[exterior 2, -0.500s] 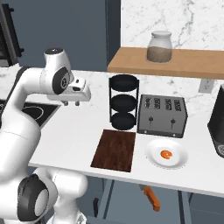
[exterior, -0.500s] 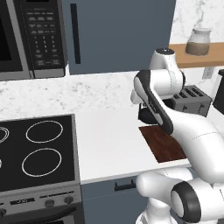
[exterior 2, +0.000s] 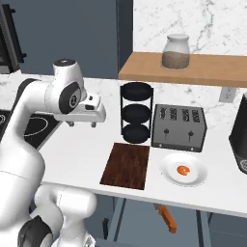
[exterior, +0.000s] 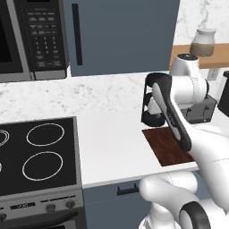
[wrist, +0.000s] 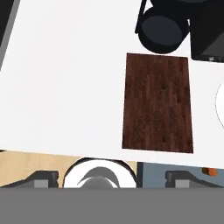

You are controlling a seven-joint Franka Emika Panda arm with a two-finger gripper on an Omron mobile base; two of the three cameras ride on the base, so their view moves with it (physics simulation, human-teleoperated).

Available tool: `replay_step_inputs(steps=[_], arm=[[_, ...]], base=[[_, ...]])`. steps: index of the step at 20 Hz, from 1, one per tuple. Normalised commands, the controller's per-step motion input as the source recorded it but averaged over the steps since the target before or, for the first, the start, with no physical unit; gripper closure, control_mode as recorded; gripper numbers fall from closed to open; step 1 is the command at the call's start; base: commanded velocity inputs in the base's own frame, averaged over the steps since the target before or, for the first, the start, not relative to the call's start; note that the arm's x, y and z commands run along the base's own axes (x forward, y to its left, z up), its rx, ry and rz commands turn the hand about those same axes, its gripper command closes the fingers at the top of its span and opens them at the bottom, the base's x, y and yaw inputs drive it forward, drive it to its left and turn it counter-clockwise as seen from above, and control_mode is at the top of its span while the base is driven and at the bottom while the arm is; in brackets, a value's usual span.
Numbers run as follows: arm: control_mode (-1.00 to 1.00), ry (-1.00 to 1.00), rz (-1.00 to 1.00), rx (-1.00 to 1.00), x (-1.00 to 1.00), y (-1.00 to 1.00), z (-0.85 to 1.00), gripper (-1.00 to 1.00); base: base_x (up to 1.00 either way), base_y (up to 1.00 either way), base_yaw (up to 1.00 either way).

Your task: Pick up the knife from the drawer and place it on the cutting board. Then place the meat from the plate to the cutting board.

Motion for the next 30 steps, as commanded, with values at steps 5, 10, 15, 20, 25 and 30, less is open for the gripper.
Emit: replay_step_inputs(steps=[5,10,15,20,25,30], arm=[[-1.0,0.0,0.03,0.03,-0.62,-0.64,-0.16,-1.0],[-1.0,0.0,0.0,0.01,-0.08,-0.69,-0.01,-1.0],[-1.0,0.0,0.0,0.0,0.0,-0.75,-0.06,-1.0],[-1.0,0.0,0.0,0.0,0.0,-0.56,-0.15,-1.0],[-1.0,0.0,0.0,-0.01,-0.09,-0.21,-0.15,-1.0],[-1.0,0.0,0.0,0.0,-0.11,-0.07,-0.27,-1.0]], base=[[0.0,0.0,0.0],[0.0,0.0,0.0],[0.0,0.0,0.0],[0.0,0.0,0.0],[0.0,0.0,0.0],[0.0,0.0,0.0]])
